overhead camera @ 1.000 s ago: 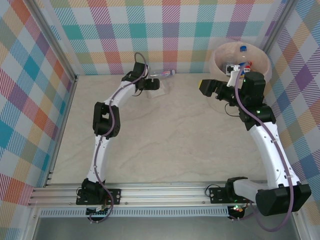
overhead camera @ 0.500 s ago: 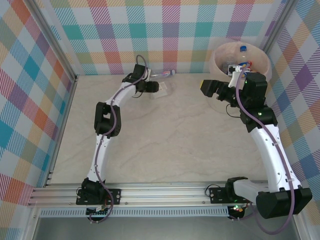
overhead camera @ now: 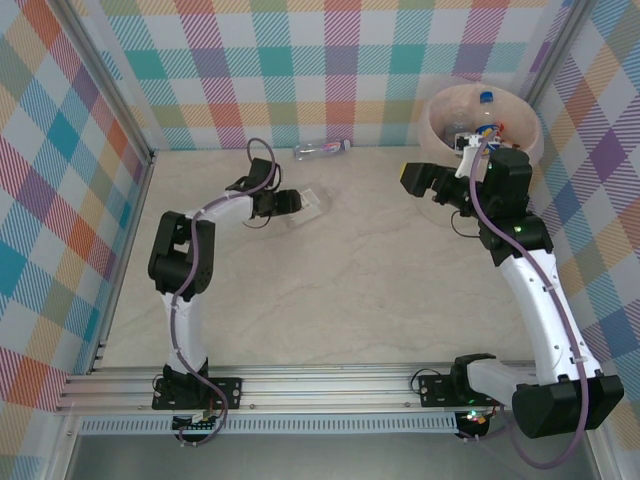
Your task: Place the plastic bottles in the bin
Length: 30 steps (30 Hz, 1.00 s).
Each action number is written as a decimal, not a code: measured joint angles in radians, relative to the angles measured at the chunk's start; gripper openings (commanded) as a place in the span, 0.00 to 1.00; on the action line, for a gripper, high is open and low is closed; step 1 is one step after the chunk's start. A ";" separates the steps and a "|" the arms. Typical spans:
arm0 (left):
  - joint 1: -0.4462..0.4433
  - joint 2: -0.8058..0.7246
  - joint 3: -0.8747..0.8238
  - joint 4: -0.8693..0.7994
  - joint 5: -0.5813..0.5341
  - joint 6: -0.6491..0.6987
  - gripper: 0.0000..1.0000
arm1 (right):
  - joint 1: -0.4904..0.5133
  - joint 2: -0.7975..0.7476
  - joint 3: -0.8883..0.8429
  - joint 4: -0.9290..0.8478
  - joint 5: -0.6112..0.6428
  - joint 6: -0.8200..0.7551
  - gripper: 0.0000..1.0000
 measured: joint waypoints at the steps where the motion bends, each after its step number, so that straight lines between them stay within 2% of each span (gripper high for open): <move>1: -0.006 -0.022 -0.031 0.008 -0.006 -0.014 0.68 | 0.000 0.000 0.000 0.000 0.000 0.000 1.00; 12: -0.182 -0.152 -0.197 0.006 -0.116 -0.170 0.74 | 0.001 0.001 -0.016 0.009 0.000 0.000 1.00; 18: -0.277 -0.189 -0.214 -0.030 -0.155 -0.227 0.99 | 0.001 0.009 -0.017 0.011 0.000 0.000 1.00; 24: -0.308 -0.225 -0.194 -0.119 -0.198 -0.150 1.00 | 0.001 0.013 -0.020 0.012 0.000 0.000 1.00; 30: -0.307 -0.193 -0.051 -0.269 -0.230 0.000 1.00 | 0.001 0.014 -0.021 0.012 0.000 0.000 1.00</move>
